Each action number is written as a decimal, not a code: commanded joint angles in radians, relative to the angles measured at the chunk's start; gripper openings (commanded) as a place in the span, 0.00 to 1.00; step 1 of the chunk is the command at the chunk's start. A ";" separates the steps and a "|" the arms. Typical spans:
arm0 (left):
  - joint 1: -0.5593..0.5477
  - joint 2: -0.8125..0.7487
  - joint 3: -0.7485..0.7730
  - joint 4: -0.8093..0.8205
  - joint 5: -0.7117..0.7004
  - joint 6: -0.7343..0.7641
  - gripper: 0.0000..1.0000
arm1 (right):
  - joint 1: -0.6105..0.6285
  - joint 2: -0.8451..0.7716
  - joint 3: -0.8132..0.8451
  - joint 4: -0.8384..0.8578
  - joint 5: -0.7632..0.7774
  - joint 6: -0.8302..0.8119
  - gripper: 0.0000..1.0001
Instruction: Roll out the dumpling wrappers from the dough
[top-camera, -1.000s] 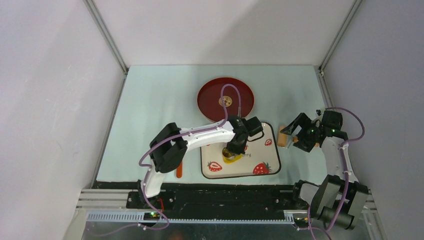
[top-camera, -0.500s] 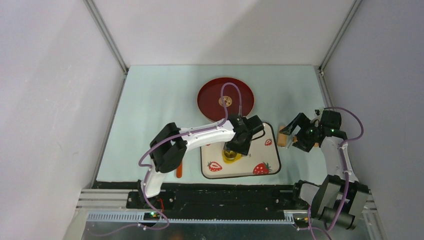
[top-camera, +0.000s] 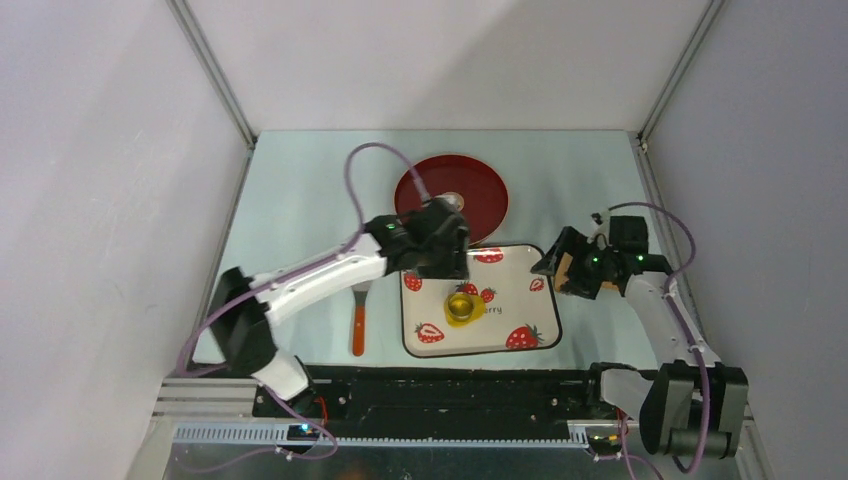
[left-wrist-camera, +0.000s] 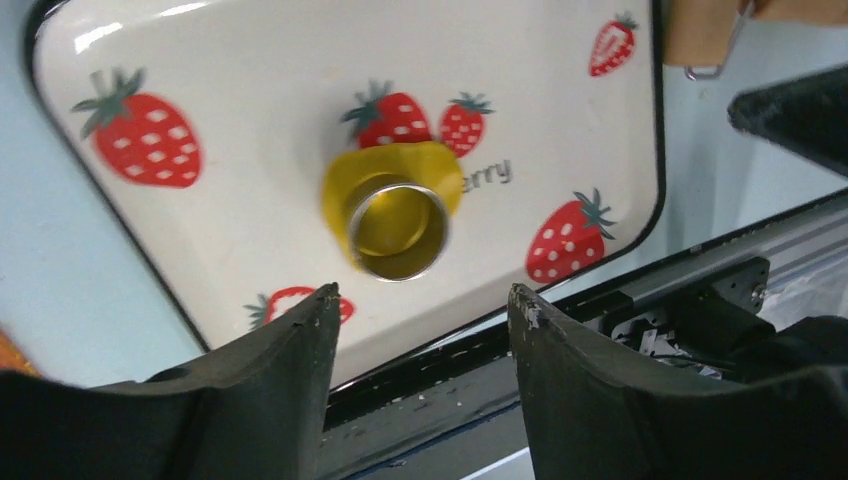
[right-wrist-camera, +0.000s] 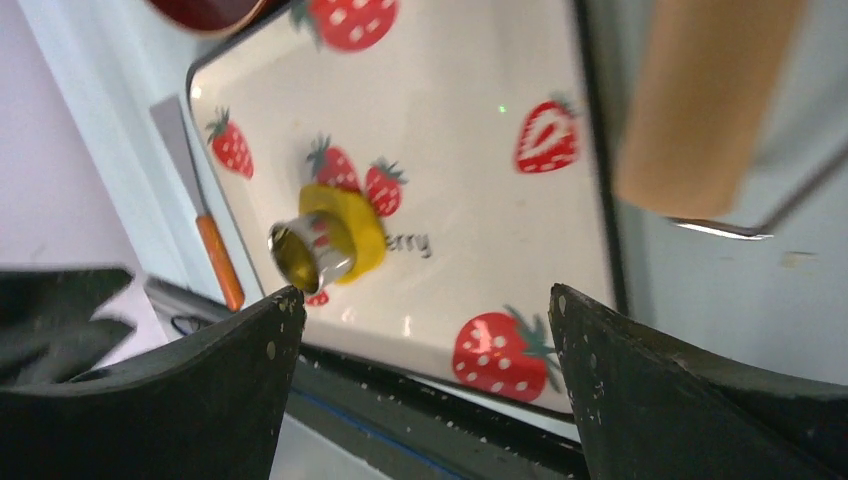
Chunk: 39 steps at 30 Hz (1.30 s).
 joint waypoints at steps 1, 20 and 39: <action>0.122 -0.172 -0.268 0.205 0.162 -0.072 0.65 | 0.180 0.021 0.076 0.043 -0.001 0.062 0.94; 0.221 -0.152 -0.569 0.594 0.422 -0.079 0.40 | 0.594 0.340 0.145 0.184 -0.014 0.296 0.45; 0.191 -0.042 -0.540 0.594 0.403 -0.072 0.30 | 0.610 0.502 0.145 0.260 -0.044 0.297 0.25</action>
